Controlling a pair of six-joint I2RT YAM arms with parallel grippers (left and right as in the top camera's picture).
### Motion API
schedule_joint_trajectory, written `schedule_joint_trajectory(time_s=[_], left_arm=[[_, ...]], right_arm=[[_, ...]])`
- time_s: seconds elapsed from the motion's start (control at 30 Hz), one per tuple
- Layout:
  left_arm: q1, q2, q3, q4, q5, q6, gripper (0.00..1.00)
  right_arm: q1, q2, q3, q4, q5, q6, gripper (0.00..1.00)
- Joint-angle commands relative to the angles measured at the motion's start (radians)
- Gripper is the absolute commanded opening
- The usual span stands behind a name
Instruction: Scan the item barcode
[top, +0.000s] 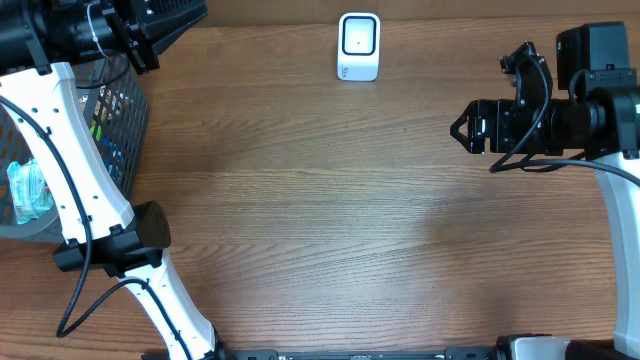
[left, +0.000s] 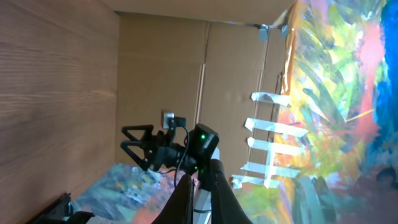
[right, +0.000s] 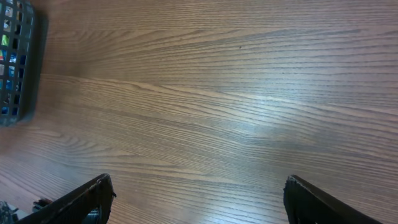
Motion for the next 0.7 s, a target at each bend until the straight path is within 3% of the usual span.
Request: schedule_joint_trajectory(time_s=[0.0, 0.1, 0.17, 0.33, 0.37, 0.4, 0.43, 0.67], left_arm=[[0.017, -0.028, 0.010, 0.018, -0.029, -0.009, 0.04], [0.033, -0.028, 0.010, 0.035, -0.059, -0.010, 0.04], [0.045, -0.028, 0.010, 0.036, -0.074, -0.009, 0.04], [0.045, -0.028, 0.010, 0.042, -0.104, -0.008, 0.04], [0.045, -0.028, 0.010, 0.042, -0.113, -0.008, 0.04], [0.045, -0.028, 0.010, 0.042, -0.118, -0.008, 0.04], [0.045, -0.028, 0.010, 0.042, -0.119, -0.008, 0.04], [0.045, -0.028, 0.010, 0.043, -0.123, -0.008, 0.04]], right_arm=[[0.004, -0.006, 0.021, 0.005, -0.006, -0.003, 0.88], [0.004, -0.006, 0.021, 0.006, -0.006, -0.004, 0.86], [0.004, -0.006, 0.021, 0.006, -0.006, -0.004, 0.76], [0.004, -0.006, 0.021, 0.006, -0.006, -0.003, 0.75], [0.004, -0.006, 0.021, 0.006, -0.006, -0.004, 0.53], [0.004, -0.006, 0.021, 0.006, -0.006, -0.003, 0.16], [0.004, -0.006, 0.021, 0.005, -0.007, -0.002, 0.04], [0.004, -0.006, 0.021, 0.024, -0.007, 0.050, 0.04]])
